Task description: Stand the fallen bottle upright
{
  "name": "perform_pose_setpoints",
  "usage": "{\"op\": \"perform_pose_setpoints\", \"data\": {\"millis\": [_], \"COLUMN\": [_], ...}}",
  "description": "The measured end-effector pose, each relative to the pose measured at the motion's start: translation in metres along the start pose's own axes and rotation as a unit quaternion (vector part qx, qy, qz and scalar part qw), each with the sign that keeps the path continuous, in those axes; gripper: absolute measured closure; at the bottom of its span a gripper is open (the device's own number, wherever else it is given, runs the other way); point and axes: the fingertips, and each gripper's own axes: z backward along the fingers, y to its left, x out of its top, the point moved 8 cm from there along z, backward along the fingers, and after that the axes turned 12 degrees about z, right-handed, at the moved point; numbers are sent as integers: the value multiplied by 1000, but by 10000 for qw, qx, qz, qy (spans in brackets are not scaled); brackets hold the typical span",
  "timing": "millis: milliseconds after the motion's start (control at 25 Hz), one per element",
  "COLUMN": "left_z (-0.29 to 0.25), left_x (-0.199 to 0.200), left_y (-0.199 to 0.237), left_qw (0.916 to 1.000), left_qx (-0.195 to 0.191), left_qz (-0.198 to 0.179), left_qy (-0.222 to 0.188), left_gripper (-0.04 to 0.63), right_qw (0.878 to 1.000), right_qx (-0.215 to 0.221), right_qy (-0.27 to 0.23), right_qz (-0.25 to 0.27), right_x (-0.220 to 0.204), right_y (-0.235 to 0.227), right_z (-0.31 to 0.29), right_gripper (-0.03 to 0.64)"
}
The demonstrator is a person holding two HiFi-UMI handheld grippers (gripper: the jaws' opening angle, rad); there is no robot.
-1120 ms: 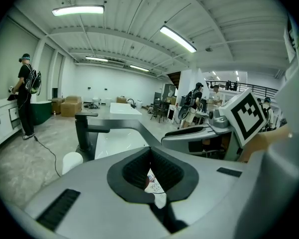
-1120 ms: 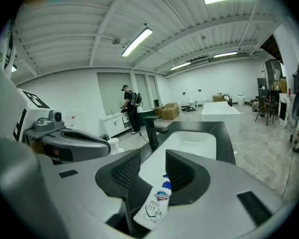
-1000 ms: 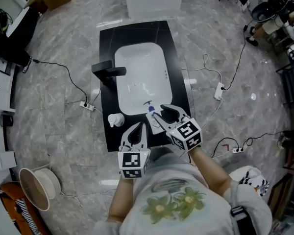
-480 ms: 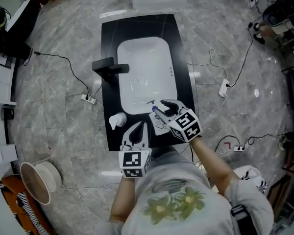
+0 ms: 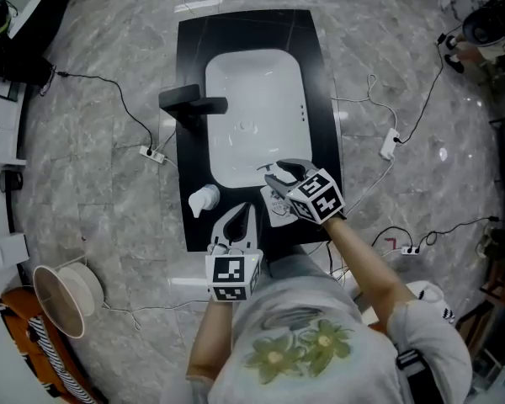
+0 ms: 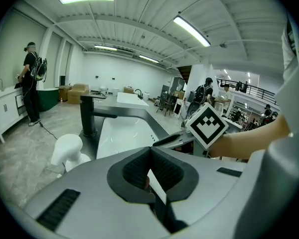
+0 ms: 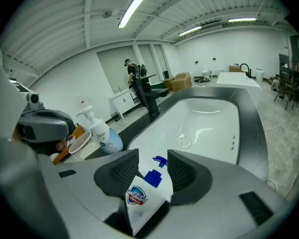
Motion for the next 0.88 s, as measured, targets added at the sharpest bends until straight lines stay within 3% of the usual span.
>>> {"op": "perform_pose_setpoints", "data": {"millis": [560, 880], "left_z": [-25, -35], "left_x": [-6, -4], "left_y": [20, 23], "left_qw": [9999, 9998], "left_qx": [-46, -104], "left_qz": [13, 6], "left_qy": [127, 198], "left_gripper": [586, 586], "right_qw": [9965, 9913], "right_qx": [448, 803], "right_qy": [688, 880], "right_qz": [-127, -563], "right_x": [-17, -24], "right_y": [-23, -35], "right_z": [-47, -61], "right_gripper": [434, 434]}}
